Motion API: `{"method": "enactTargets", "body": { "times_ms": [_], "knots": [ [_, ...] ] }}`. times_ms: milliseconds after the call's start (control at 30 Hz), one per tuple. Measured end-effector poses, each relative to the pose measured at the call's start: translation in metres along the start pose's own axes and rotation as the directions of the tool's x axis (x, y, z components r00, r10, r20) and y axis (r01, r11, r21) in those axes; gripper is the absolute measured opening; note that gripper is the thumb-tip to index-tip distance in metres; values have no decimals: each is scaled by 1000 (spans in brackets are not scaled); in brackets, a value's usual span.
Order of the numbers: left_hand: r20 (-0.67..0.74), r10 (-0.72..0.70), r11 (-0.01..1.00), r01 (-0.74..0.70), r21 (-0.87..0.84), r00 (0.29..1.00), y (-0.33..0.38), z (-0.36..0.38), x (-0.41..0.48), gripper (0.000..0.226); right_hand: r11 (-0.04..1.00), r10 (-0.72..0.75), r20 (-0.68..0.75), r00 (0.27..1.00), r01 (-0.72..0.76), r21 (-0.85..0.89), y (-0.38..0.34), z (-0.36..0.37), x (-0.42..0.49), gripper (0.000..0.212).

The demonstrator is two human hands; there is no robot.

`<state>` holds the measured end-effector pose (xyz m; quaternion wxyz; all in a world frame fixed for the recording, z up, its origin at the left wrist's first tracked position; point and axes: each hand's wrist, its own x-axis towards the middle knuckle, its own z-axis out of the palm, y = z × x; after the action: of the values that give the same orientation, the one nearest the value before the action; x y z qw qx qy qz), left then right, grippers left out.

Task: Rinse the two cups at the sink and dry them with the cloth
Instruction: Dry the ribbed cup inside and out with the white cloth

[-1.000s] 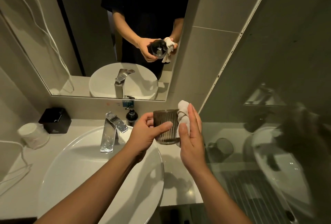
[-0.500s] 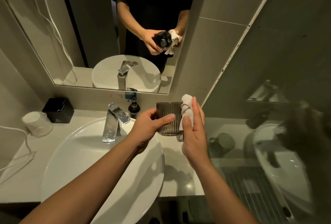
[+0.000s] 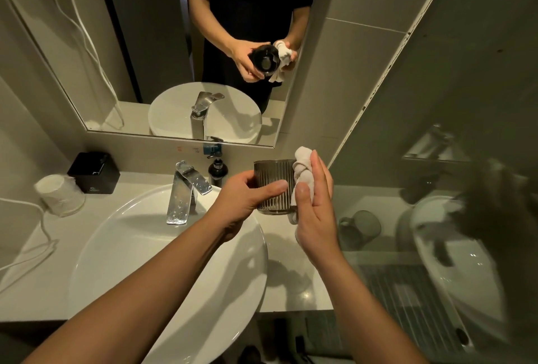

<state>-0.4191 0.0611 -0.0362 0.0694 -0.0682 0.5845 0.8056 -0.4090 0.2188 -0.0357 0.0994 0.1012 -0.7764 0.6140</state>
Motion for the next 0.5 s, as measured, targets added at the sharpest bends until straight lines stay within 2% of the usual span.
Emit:
{"method": "enactTargets", "body": {
  "times_ms": [100,267,400,500],
  "knots": [
    [-30,19,1000,-19,2,999,0,-1,0,41,1000,-5,-9,1000,5,12,0,-1,4,50],
    [-23,-10,999,9,-34,1000,-4,-2,2,55,1000,20,26,999,-20,-4,3,-2,1,49],
    [17,-17,1000,17,-23,1000,-4,-2,-1,55,1000,-9,44,999,10,-14,5,2,0,50],
    [18,-10,1000,10,-24,1000,0,-4,-3,57,991,73,47,996,-78,110,5,0,4,48]
  ]
}}
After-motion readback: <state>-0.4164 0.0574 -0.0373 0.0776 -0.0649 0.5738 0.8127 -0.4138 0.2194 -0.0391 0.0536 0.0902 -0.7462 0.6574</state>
